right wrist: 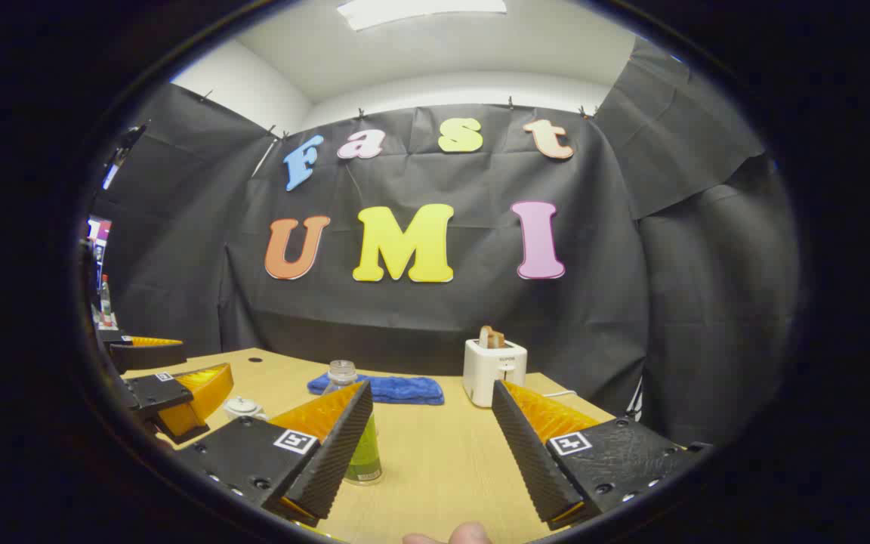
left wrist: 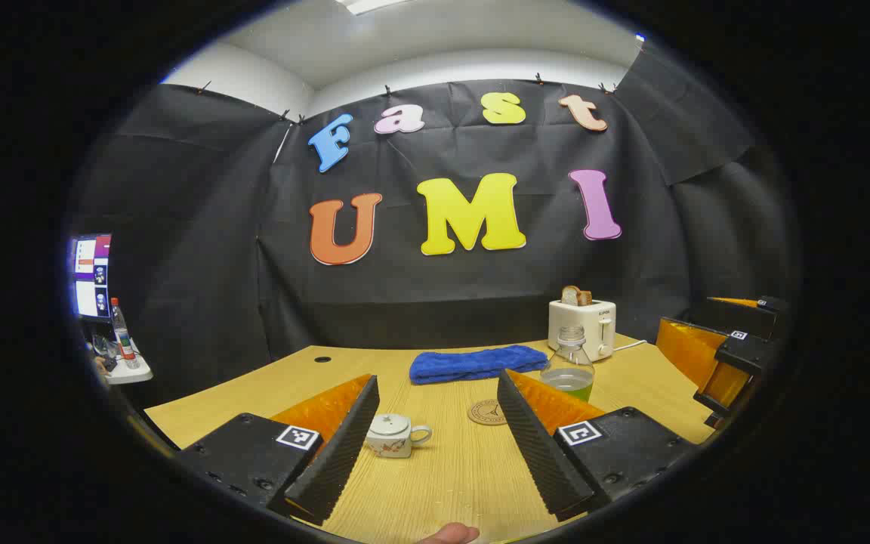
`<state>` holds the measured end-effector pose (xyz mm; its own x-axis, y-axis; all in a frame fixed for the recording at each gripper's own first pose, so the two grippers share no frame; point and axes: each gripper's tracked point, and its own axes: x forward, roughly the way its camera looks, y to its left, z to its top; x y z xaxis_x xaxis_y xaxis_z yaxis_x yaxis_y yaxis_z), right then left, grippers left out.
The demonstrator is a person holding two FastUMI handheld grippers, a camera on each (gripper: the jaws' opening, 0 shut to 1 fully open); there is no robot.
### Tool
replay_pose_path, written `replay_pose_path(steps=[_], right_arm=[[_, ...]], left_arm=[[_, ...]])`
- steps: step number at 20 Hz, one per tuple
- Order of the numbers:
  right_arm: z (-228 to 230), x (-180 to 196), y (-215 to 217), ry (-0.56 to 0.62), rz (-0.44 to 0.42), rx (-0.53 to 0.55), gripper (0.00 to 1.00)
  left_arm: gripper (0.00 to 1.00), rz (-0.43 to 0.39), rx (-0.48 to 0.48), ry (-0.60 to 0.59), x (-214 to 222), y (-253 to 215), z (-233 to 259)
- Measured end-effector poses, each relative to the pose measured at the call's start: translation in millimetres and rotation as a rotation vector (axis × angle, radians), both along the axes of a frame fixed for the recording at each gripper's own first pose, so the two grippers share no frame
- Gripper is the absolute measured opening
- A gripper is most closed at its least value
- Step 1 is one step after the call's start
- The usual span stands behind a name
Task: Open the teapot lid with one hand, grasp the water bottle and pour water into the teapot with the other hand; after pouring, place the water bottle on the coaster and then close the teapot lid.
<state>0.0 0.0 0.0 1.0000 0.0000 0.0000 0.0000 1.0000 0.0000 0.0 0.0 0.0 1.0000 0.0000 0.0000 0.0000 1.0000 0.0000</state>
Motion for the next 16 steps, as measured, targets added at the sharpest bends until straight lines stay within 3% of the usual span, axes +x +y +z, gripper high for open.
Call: replay_pose_path(steps=[16], right_arm=[[-0.7, -2.1, 5.3, -0.007, 0.012, -0.009, 0.98]], left_arm=[[0.99, 0.007, -0.010, 0.020, -0.4, 6.0, -4.2]])
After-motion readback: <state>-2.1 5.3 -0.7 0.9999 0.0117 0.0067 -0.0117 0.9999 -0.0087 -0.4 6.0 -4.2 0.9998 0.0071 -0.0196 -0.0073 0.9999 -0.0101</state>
